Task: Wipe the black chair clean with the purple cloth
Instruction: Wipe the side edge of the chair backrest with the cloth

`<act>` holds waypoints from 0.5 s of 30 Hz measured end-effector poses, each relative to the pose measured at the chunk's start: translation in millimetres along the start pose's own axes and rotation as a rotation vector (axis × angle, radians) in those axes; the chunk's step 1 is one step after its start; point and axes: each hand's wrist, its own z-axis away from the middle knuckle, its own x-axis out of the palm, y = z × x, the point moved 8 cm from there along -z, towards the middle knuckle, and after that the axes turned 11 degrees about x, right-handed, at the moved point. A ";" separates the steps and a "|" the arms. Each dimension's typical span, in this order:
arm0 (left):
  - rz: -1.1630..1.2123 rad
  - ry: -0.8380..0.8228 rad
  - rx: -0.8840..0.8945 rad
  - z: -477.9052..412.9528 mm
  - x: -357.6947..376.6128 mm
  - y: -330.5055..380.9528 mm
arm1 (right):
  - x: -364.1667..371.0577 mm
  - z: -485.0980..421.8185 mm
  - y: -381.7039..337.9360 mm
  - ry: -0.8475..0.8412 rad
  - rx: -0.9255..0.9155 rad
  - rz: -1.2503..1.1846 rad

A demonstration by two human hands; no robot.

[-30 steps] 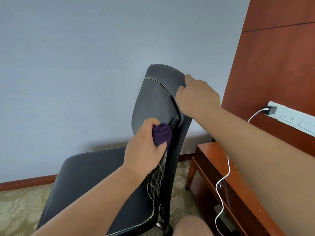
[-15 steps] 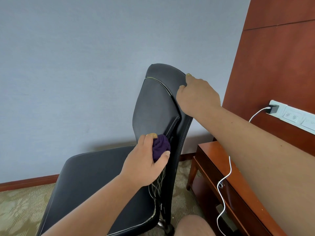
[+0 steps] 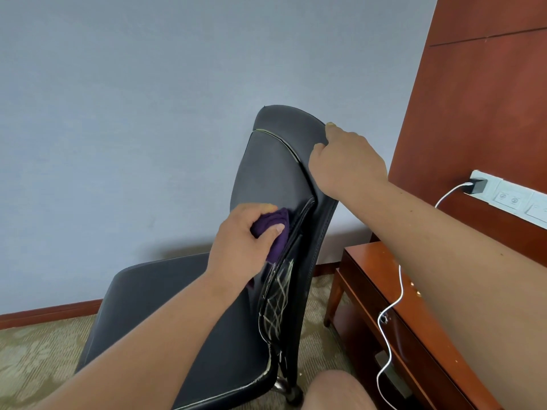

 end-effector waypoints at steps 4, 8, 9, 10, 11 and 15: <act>-0.081 -0.055 0.020 21.9 15.5 -6.1 | -1.2 1.1 0.3 0.008 -0.003 -0.001; -0.102 -0.082 0.035 29.9 21.3 -4.5 | -1.9 1.4 -1.1 0.020 -0.007 0.004; -0.104 -0.086 0.044 29.1 21.5 -3.7 | -1.9 1.7 -1.6 0.020 -0.008 0.004; -0.098 -0.094 0.050 27.9 22.0 -3.3 | -2.1 2.1 -1.8 0.019 -0.009 0.004; -0.082 -0.104 0.048 26.6 22.4 -3.4 | -2.2 2.5 -1.7 0.014 -0.009 0.005; -0.097 -0.151 0.096 23.0 19.1 -2.1 | -3.0 3.8 -0.6 -0.002 -0.013 -0.002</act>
